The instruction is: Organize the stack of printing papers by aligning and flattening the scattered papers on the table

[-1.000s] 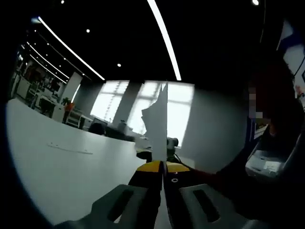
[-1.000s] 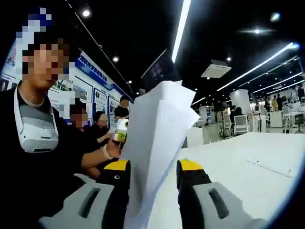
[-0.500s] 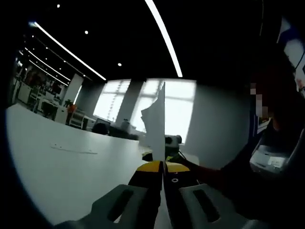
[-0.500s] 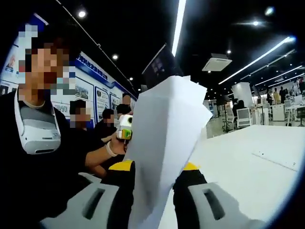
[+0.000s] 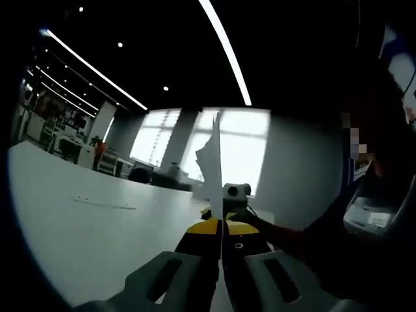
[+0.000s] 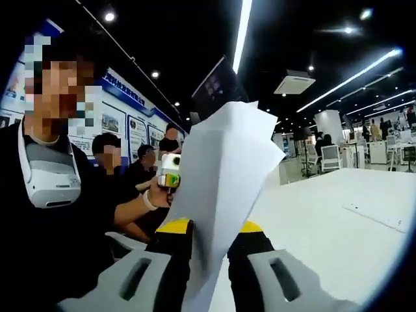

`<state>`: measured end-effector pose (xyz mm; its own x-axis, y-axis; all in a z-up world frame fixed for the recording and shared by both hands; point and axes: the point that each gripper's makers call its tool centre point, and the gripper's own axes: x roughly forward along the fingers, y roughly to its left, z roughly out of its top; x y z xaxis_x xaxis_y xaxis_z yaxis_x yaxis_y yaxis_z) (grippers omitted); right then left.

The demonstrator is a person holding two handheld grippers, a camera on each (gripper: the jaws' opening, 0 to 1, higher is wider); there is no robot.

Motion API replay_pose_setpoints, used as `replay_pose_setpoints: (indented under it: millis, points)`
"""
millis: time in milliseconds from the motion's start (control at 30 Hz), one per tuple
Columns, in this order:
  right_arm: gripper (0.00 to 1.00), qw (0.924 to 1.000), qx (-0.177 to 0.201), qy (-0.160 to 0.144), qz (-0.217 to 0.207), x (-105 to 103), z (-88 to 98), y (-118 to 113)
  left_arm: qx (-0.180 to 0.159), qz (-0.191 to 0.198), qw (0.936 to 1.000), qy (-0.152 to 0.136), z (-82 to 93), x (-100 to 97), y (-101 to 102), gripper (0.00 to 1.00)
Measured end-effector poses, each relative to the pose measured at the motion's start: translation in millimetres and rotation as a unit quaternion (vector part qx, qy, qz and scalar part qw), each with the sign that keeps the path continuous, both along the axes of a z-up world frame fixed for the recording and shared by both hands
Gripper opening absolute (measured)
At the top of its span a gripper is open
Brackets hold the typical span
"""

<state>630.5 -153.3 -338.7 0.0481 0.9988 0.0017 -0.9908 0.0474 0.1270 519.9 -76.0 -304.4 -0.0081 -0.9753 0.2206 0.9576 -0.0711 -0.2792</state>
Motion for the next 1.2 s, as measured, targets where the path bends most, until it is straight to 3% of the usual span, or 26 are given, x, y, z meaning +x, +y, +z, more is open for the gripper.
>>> replay_pose_setpoints:
  millis: [233,333,433,533,667,733,1200]
  points:
    - [0.10,1.0000,-0.004,-0.002,-0.001,-0.2,1.3,-2.2,0.000,0.003,1.0000,-0.002,-0.1,-1.8,-2.4,0.05]
    - [0.06,1.0000,-0.007,0.000,0.000,-0.9,2.5,-2.7,0.000,0.006,1.0000,-0.005,2.0,6.1,4.4,0.05]
    - [0.02,0.9998,-0.009,-0.016,-0.003,-2.0,8.4,-3.8,0.002,0.012,0.9998,-0.013,3.8,3.5,0.2,0.05]
    - [0.00,0.9994,-0.011,-0.031,-0.013,-1.6,18.3,-4.7,0.004,0.022,0.9993,-0.031,8.6,4.0,-1.9,0.05]
    - [0.00,0.9954,-0.017,-0.081,-0.048,6.4,34.5,-8.6,0.012,0.044,0.9970,-0.062,18.6,12.1,-3.9,0.05]
    - [0.00,0.9942,-0.017,-0.092,-0.054,5.1,42.5,-10.5,0.017,0.054,0.9953,-0.078,24.1,18.7,-2.9,0.05]
    - [0.00,0.9884,0.005,-0.126,-0.085,1.6,80.6,-19.2,0.011,0.081,0.9876,-0.134,54.1,32.1,-2.5,0.06]
